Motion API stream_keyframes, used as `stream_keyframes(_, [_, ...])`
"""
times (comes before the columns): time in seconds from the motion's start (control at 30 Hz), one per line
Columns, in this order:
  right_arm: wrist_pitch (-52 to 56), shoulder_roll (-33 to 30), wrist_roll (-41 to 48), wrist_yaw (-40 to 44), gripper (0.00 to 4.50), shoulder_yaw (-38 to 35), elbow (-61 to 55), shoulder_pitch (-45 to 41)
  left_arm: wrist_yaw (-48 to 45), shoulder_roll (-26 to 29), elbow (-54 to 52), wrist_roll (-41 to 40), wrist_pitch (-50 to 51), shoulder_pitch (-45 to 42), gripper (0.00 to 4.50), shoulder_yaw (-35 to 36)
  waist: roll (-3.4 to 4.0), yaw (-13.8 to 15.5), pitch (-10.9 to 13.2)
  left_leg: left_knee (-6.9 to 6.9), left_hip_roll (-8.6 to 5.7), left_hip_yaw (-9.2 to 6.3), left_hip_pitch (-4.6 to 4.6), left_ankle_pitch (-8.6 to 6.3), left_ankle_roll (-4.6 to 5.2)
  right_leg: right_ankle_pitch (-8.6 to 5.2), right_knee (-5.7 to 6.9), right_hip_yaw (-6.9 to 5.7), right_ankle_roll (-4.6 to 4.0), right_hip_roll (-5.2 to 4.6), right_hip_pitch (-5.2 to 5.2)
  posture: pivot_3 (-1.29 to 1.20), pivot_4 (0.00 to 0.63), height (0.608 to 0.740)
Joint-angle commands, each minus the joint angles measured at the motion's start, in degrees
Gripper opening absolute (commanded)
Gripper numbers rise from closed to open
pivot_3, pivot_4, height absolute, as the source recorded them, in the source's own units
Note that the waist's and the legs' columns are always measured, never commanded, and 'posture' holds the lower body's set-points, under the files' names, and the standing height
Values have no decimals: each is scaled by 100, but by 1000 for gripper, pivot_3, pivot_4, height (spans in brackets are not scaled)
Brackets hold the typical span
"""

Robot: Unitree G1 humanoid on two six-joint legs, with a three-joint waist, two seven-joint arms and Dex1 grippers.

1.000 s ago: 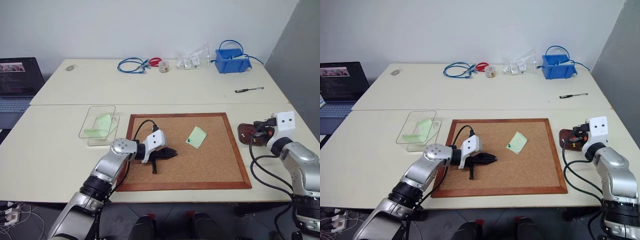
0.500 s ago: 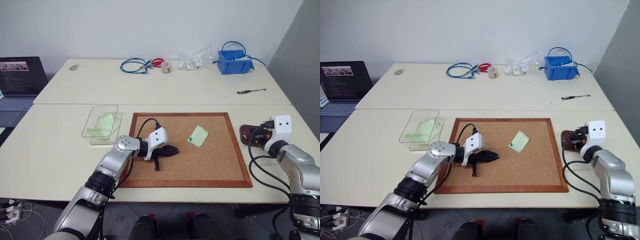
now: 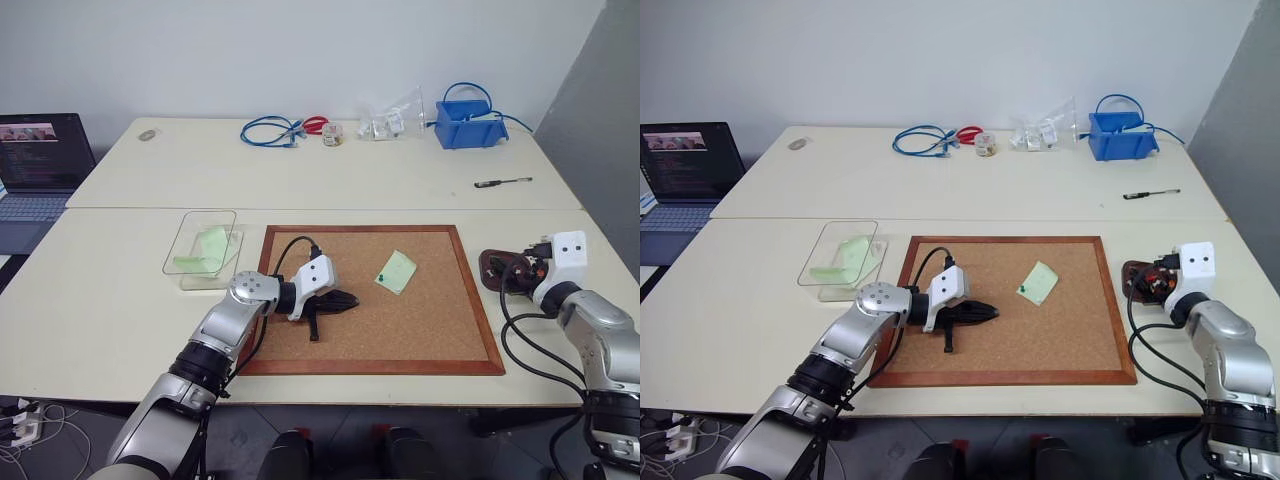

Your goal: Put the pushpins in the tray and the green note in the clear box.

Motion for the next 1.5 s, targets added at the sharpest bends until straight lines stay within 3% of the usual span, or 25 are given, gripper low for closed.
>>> stream_keyframes(0.03, [-330,-59,-151,-144,4473,-112,160,-102,189,84,332,345,157,138,0,-58,0,0,0,0,0,0,0,0,0,0,0,0,0,0,0,0,150,740])
stream_keyframes(1.13, [-626,-139,-397,-13,4473,27,366,-310,216,24,453,389,79,86,0,-86,-1,3,1,-3,-1,0,0,0,0,-1,-5,0,1,0,2,0,150,740])
stream_keyframes(1.37, [-20,-178,632,784,4473,-112,-850,-274,222,51,442,390,71,116,0,-71,-2,4,2,-4,0,-2,-1,0,0,-1,-6,-1,2,0,2,0,150,740])
stream_keyframes(1.5, [265,-598,1294,2200,4473,565,-1673,-145,212,58,458,395,55,108,0,-74,-5,5,4,-3,0,-8,-1,0,0,-2,-9,-7,2,0,7,0,150,740])
